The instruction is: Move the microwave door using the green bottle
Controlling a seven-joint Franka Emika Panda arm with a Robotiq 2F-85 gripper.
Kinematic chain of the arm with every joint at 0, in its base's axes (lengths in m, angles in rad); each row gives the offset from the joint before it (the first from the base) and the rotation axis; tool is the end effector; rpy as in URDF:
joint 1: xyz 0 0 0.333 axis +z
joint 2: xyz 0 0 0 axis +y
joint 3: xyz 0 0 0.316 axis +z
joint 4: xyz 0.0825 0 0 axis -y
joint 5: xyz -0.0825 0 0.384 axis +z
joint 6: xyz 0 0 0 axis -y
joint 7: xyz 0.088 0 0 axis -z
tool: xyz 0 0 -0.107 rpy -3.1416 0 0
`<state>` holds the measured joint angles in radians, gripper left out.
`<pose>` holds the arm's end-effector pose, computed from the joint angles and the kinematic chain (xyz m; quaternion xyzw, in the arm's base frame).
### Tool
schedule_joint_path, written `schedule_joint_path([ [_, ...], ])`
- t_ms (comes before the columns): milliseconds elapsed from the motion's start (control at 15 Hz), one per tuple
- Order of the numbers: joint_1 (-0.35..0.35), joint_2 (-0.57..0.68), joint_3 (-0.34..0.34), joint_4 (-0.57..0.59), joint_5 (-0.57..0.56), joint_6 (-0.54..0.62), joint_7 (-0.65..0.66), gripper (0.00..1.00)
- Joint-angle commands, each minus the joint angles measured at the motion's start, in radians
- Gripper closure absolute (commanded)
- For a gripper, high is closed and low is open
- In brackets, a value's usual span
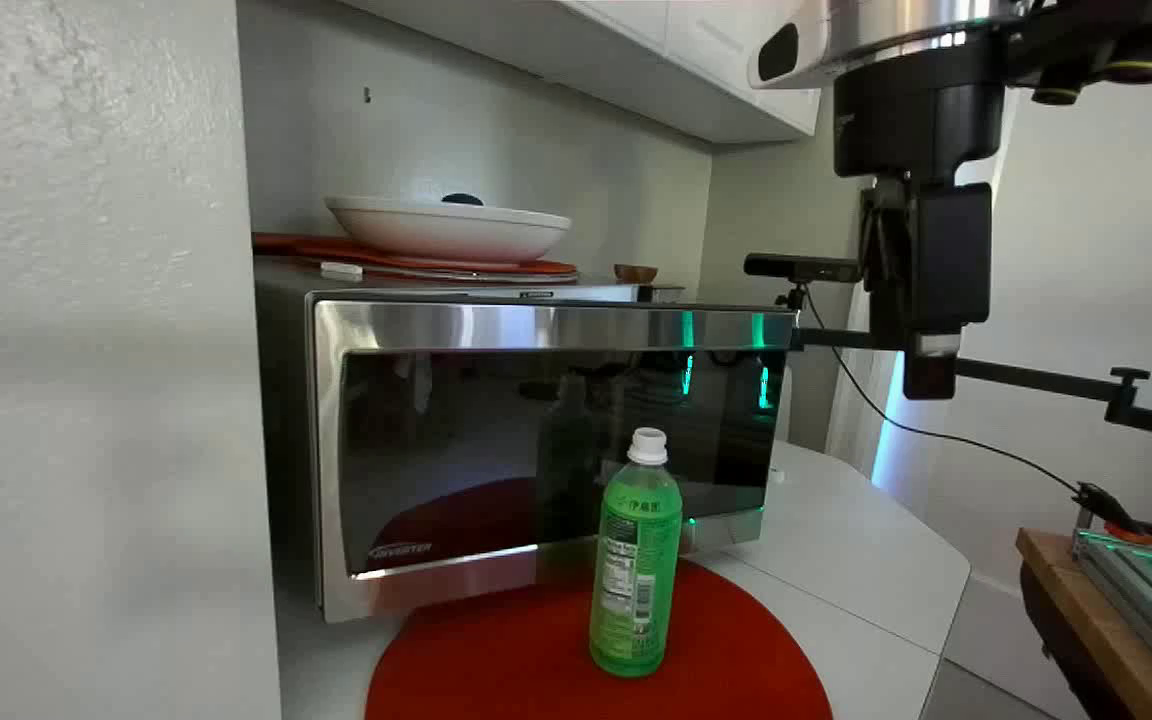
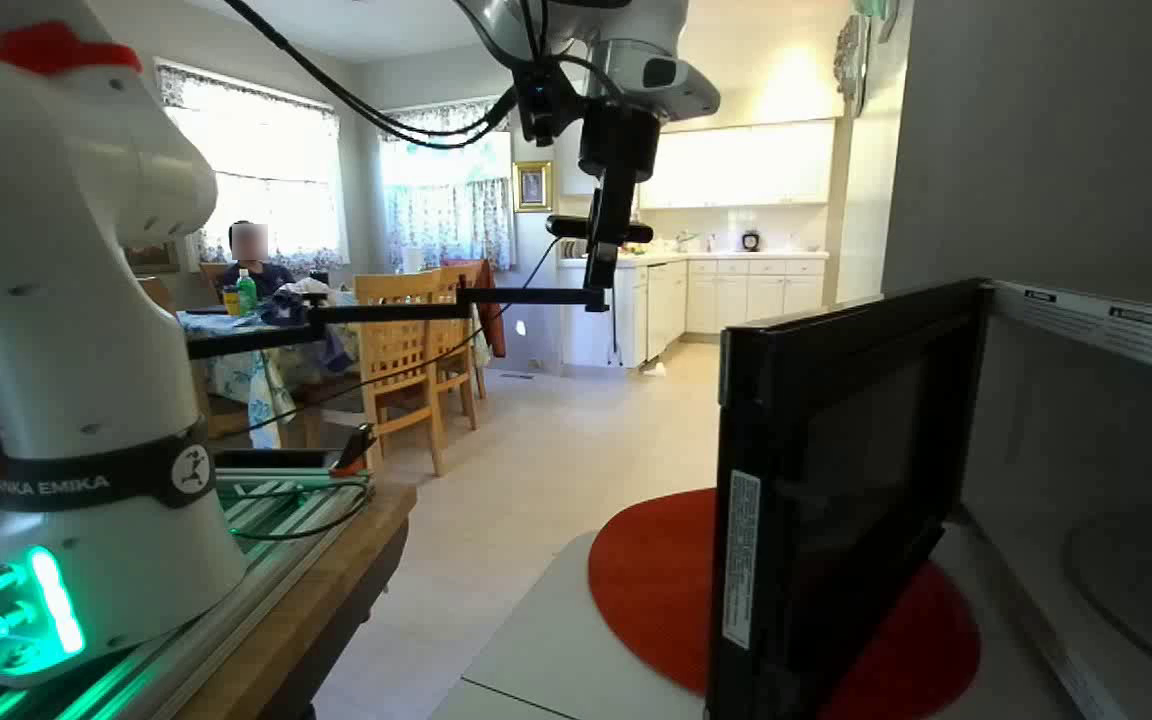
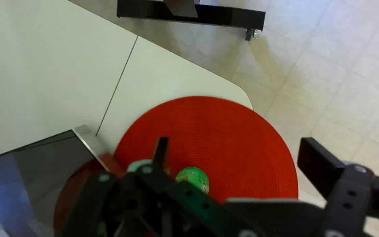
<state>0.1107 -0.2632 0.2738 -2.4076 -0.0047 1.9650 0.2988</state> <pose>0.4012 0.1626 0.3953 0.9942 0.0359 -0.0766 0.0662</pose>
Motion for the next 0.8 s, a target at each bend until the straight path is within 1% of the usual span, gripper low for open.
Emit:
schedule_joint_path([
  [0,0.019,0.002,-0.018,0.002,-0.005,-0.003,0.004,0.00],
  [600,0.019,0.002,-0.018,0.002,-0.005,-0.003,0.004,0.00],
  [733,0.009,0.025,-0.014,0.005,-0.021,0.033,0.050,0.00],
])
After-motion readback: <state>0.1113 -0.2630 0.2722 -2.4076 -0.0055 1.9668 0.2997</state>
